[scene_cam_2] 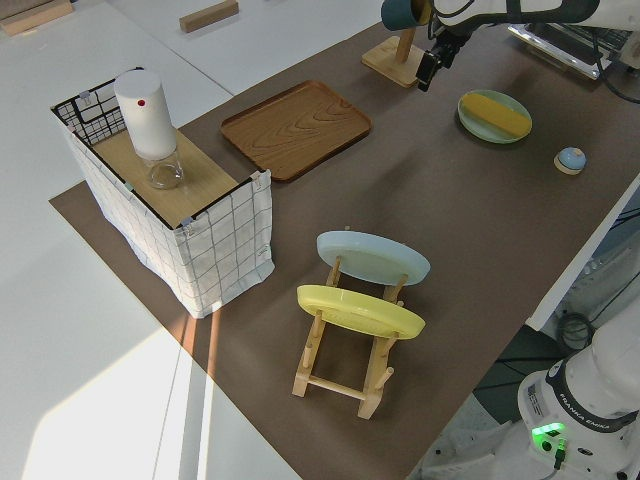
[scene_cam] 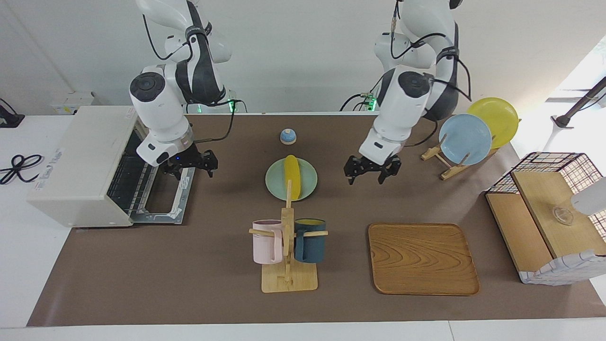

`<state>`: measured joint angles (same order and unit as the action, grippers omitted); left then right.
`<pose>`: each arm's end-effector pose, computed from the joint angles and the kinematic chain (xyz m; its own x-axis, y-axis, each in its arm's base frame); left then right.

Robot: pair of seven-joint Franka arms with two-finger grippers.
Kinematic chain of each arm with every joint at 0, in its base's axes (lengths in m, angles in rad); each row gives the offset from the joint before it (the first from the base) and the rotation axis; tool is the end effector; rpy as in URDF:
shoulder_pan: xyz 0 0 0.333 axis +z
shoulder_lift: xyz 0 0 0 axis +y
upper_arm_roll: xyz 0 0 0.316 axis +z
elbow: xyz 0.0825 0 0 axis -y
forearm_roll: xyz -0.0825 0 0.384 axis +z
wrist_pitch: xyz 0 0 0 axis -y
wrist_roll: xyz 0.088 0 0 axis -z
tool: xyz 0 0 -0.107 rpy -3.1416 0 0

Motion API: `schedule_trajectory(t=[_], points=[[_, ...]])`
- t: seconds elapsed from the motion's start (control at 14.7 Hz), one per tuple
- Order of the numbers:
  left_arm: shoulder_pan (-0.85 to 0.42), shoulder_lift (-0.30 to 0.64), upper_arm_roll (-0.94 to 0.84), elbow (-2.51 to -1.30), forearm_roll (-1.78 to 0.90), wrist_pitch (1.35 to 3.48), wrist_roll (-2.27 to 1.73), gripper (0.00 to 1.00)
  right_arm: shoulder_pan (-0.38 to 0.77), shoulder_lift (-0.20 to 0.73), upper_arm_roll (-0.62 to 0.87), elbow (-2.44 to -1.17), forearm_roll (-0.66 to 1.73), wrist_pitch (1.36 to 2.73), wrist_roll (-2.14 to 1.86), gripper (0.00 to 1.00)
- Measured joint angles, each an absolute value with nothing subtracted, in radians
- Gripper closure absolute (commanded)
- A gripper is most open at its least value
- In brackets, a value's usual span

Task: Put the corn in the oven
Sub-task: 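Release the corn on the plate while the right gripper moves toward it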

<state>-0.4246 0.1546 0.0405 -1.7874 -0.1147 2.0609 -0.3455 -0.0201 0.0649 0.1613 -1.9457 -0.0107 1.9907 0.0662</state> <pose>0.5704 -0.2383 0.4747 0.9971 0.0136 0.0753 0.0034 -0.9910 0.1339 0.5658 0.0784 0.4459 0.9967 0.0791 -0.0190 0.0791 -0.9969 0.0005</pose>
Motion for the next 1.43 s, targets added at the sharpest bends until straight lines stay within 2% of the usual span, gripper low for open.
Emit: schedule_trajectory(t=[0.41,0.75,0.95,1.16,1.36,1.43], points=[[-0.228,0.051,0.041,-1.738,-0.033,1.88,-0.187,0.0,0.013,0.092,0.297,-1.864,-0.019,1.965,0.296,0.0],[-0.135,-0.067,0.039,-1.739,-0.023,1.652,-0.094,0.0,0.268,0.19,0.31,-1.762,-0.115,1.979,0.627,0.0],[-0.122,-0.11,0.039,-1.747,-0.023,1.576,-0.083,0.0,0.355,0.235,0.31,-1.753,-0.185,2.015,0.702,0.0],[-0.122,-0.118,0.034,-1.75,-0.023,1.575,-0.083,0.0,0.45,0.32,0.31,-1.753,-0.286,2.077,0.847,0.0],[-0.123,-0.118,0.029,-1.75,-0.023,1.576,-0.083,0.0,0.487,0.391,0.31,-1.752,-0.304,2.145,0.905,0.0],[-0.124,-0.118,0.027,-1.75,-0.023,1.576,-0.083,0.0,0.485,0.403,0.308,-1.752,-0.304,2.151,0.905,0.06]])
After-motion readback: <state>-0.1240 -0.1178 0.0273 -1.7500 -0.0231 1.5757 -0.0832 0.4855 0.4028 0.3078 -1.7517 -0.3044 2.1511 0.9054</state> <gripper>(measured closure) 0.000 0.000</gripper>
